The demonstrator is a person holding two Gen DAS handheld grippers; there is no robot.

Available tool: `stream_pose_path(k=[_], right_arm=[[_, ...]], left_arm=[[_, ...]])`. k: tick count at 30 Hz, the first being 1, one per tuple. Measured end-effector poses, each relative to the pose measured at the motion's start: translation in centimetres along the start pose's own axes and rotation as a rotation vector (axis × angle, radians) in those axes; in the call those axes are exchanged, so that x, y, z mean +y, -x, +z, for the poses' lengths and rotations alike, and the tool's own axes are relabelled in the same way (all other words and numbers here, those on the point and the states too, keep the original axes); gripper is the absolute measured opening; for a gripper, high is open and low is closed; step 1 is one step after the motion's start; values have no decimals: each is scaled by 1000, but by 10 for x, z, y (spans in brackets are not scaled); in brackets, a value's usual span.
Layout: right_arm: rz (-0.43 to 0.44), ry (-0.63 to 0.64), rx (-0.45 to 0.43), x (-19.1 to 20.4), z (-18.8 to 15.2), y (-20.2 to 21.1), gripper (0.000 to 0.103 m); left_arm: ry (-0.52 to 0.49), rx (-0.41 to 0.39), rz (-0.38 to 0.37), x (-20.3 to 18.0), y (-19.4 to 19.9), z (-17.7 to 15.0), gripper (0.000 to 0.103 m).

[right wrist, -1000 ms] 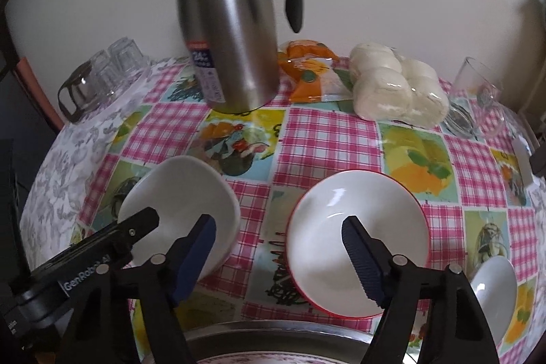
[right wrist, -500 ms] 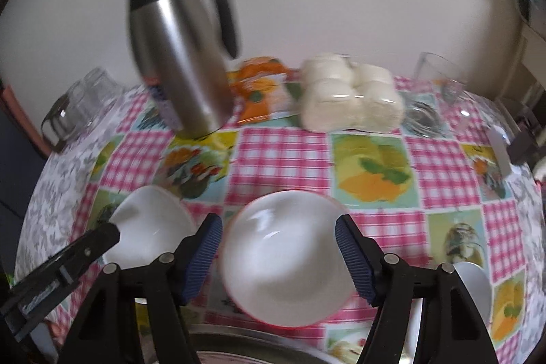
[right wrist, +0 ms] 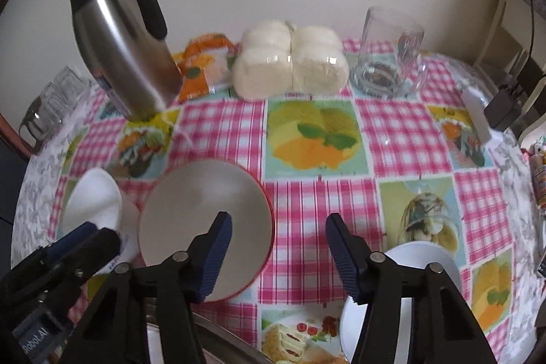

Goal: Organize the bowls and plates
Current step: 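Close both tools on the red-rimmed bowl rim and lift it, then lower the red-rimmed bowl onto the plate inside the steel basin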

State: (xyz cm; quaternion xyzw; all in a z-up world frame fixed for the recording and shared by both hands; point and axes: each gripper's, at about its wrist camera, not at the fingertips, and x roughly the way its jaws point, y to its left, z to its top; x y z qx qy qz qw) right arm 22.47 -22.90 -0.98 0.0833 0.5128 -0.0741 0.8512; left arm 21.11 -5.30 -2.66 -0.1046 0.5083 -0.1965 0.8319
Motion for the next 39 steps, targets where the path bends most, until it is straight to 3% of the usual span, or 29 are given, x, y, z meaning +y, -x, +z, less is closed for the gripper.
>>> stream_pose_path(k=[4,8,12,20,22,27,32,39], right_arm=[[27,15,31,0,-9,-13,51],[30,47,51,6,-12,-25,45],[40,53,79,6,-13,-36,35],[62,57,129,7,-11,-55,28],[79,48,128,5,-12,-56,20],[84,28,105,0,-14,-52,20],[98,18,27,-9,-14,-31,20],[141,-41,-81,-17,-21,12,20]], left_arm=[[2,38,25,-5,-16,-3,46],[5,67,32,-6,-28,-3,35],[-16,85,57,-10,-35,-2,30],[-5,142,59,-6,-54,-1,23],[-12,134,47,-7,-54,-2,23],[-31,103,17,-10,-49,0,23],[-70,59,5,-20,-33,4,23],[-158,-29,15,-43,14,5,23]])
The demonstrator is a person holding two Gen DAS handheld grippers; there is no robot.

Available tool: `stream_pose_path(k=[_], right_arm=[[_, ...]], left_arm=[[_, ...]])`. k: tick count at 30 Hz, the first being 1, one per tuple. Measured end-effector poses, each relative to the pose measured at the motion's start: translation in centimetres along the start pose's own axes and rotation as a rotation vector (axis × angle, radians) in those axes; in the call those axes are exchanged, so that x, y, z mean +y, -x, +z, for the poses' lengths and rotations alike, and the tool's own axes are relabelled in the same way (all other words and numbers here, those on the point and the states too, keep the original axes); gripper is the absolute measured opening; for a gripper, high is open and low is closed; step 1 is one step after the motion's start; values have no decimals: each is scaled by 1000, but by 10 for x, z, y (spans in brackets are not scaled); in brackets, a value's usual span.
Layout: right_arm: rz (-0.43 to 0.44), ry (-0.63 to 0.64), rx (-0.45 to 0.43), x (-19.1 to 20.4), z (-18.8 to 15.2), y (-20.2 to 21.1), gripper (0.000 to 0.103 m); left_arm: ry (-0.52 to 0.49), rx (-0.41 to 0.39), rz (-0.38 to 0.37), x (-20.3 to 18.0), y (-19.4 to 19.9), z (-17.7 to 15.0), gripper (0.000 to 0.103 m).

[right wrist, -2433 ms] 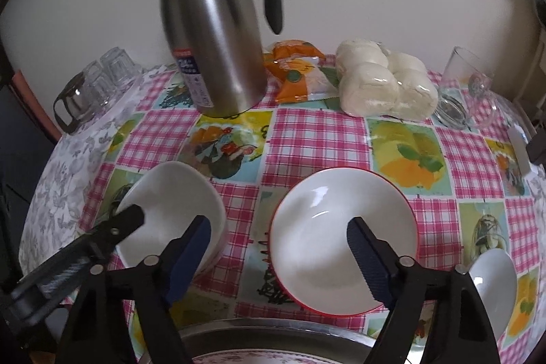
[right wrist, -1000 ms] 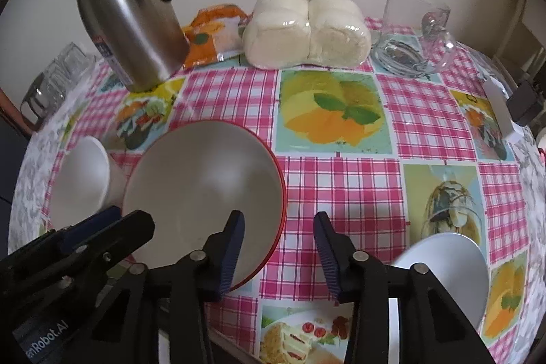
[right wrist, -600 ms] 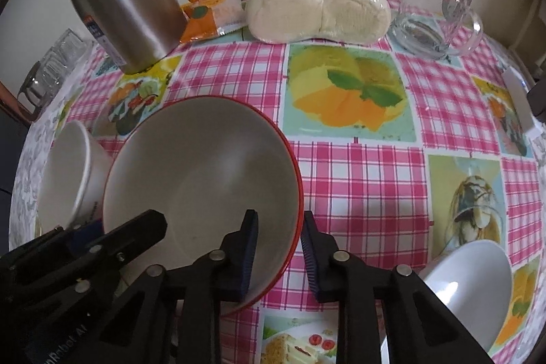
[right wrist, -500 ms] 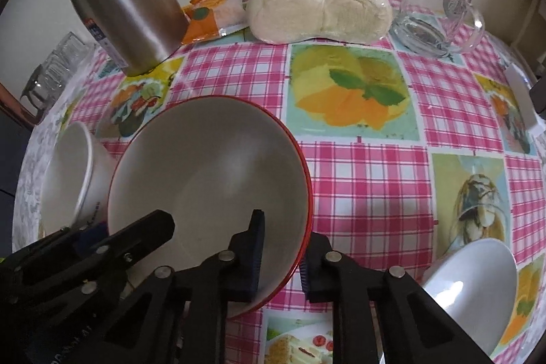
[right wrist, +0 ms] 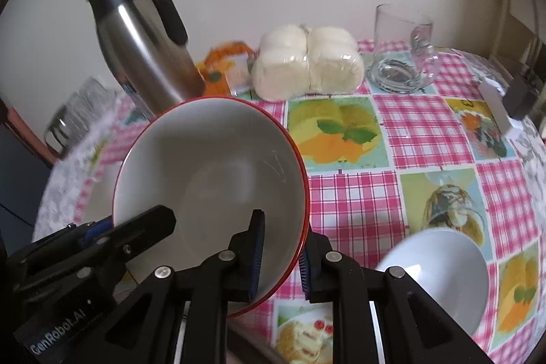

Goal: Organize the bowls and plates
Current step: 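Lower the red-rimmed bowl onto the plate inside the steel basin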

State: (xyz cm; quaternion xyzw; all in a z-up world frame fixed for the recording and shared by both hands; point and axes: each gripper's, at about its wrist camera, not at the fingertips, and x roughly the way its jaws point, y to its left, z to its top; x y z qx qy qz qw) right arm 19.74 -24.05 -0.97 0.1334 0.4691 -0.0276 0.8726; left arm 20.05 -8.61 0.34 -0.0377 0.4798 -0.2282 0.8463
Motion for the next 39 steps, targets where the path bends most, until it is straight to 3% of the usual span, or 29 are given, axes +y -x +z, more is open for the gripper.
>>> stream_pose_path(k=[8,19,26,39], right_arm=[[45,-117,-92,-1,-28,57,20],[69,-152,-103,-3,-76,96,20],[91,-164,-61,-6,-106,104,20],[89,-96,49,17,-134,82,20]], left_arm=[[-99,20,88,-28,31,-15,23],[-154,39,144,-52,68,-57,24],[-89,90,116,-40,70,-89,25],[38,176,142,-7,58,-118,29]])
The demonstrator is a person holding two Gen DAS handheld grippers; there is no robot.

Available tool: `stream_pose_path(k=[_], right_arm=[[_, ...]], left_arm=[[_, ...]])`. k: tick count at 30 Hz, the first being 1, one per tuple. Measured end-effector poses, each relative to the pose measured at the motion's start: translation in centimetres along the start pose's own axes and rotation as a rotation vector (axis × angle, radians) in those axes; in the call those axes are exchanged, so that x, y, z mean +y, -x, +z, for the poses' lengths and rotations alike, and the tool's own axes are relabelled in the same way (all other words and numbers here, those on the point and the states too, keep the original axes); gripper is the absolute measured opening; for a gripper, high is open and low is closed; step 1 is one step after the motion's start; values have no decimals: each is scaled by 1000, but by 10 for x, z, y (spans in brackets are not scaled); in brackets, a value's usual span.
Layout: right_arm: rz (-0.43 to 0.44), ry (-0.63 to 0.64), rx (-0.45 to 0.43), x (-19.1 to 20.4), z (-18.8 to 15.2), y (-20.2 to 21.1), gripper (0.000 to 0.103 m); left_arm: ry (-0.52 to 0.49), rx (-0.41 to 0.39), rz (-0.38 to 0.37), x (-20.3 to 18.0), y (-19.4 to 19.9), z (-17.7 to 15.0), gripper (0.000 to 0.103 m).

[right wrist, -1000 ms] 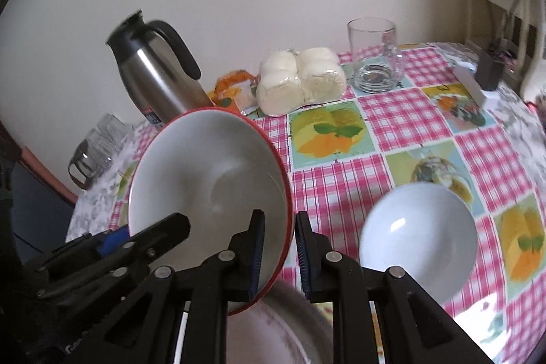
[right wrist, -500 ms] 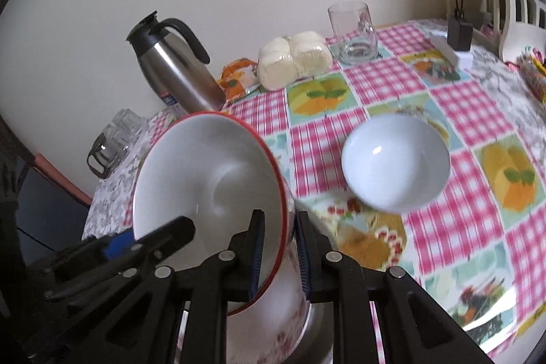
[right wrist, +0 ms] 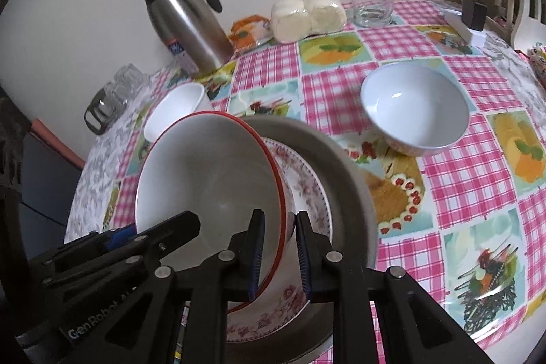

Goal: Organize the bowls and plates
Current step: 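Lower the red-rimmed bowl onto the plate inside the steel basin, then open both tools and withdraw from the red-rimmed bowl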

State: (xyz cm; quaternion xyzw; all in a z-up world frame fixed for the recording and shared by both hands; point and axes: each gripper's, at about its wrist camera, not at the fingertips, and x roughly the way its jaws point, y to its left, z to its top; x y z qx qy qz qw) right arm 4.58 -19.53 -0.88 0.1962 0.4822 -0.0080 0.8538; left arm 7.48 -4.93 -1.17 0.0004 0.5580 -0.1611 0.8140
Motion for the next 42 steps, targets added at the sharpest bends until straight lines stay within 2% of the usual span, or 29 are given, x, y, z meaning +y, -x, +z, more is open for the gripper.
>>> stream_pose_path(k=[12,25,31,33,35,36,38,39,40,42], right_arm=[[27,6,47,8,-1,-10,21],[62,-6,70,8,2,-17,26],[58,-1,36,7,7,-10,26],[53,-1,29,6,9,-7,26],[52,6,13,5,11,-1,26],[49,12,2,6,11,2,27],[39,29,-34,7,14,11,44],[32,31,-49,7,15,14,60],[20,35,-65,7,16,17,66],[-1,49,-88,6,19,20,70]], left_arm=[[37,26,15,10,2,0,29],[86,46,-17,22,-2,2,33],[83,49,24,24,-2,2,35],[83,31,35,25,3,3,38],[83,0,42,26,12,4,47],[84,-16,45,27,17,5,50],[91,-44,54,29,24,6,63],[104,-62,61,32,27,7,66],[120,-77,70,36,30,8,71],[157,-104,105,44,34,13,76]])
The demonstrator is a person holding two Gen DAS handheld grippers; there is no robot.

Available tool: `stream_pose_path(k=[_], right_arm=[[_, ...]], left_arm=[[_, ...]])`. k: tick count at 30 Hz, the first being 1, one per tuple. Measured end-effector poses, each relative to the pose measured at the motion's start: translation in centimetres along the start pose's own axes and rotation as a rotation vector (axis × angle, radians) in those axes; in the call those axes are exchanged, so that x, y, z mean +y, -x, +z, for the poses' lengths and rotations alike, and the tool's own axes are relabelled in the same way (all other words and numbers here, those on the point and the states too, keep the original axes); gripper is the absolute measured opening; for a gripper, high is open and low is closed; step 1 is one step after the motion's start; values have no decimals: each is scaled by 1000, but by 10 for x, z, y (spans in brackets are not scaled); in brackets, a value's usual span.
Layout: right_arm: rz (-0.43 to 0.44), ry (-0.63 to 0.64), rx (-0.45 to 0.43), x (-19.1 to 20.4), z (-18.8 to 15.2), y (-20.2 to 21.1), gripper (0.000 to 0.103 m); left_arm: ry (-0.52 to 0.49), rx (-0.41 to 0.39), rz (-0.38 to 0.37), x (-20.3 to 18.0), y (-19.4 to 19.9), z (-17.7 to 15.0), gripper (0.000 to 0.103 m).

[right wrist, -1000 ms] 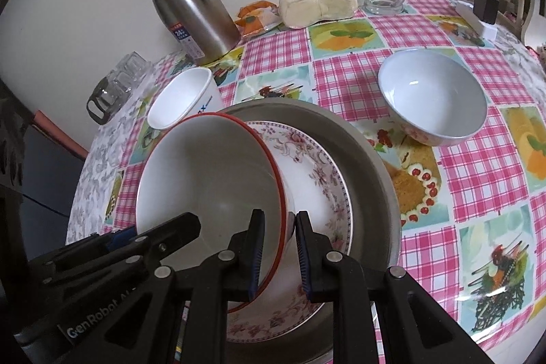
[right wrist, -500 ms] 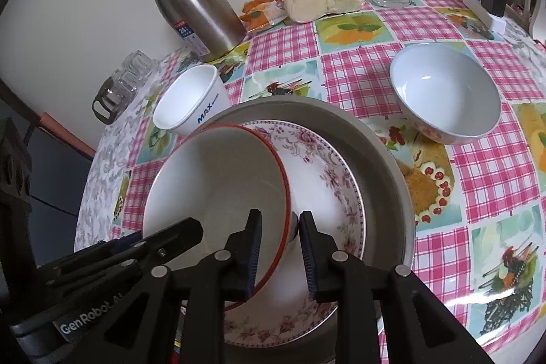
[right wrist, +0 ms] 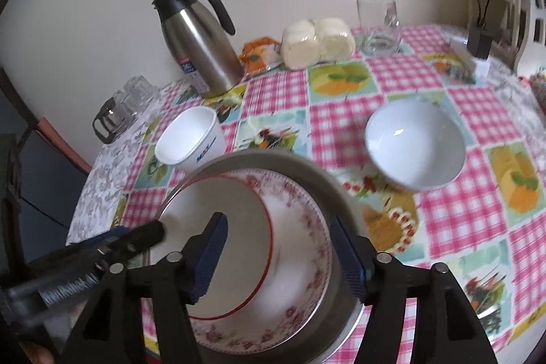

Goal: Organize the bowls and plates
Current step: 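Open both tools and withdraw from the red-rimmed bowl, then move both tools to the white square bowl and close on its rim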

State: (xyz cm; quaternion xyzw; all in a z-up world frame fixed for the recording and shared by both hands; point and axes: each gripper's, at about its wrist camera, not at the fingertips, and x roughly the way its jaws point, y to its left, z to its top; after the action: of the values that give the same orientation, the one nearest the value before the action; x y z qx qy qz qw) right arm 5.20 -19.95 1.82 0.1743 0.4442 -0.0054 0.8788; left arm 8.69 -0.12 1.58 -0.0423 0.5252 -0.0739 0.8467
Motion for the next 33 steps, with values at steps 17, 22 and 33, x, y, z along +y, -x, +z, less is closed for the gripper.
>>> stream_pose_path(k=[17,22,33], right_arm=[[-20,33,-78,10,133,-20,103],[32,25,-141,8,132,-11,103],[57,73,-78,15,142,-42,103]], left_arm=[[145,-53,20,31,-25,120,100],[192,-113,33,52,-25,115,101],[246,-65,-6,82,-57,132,101]])
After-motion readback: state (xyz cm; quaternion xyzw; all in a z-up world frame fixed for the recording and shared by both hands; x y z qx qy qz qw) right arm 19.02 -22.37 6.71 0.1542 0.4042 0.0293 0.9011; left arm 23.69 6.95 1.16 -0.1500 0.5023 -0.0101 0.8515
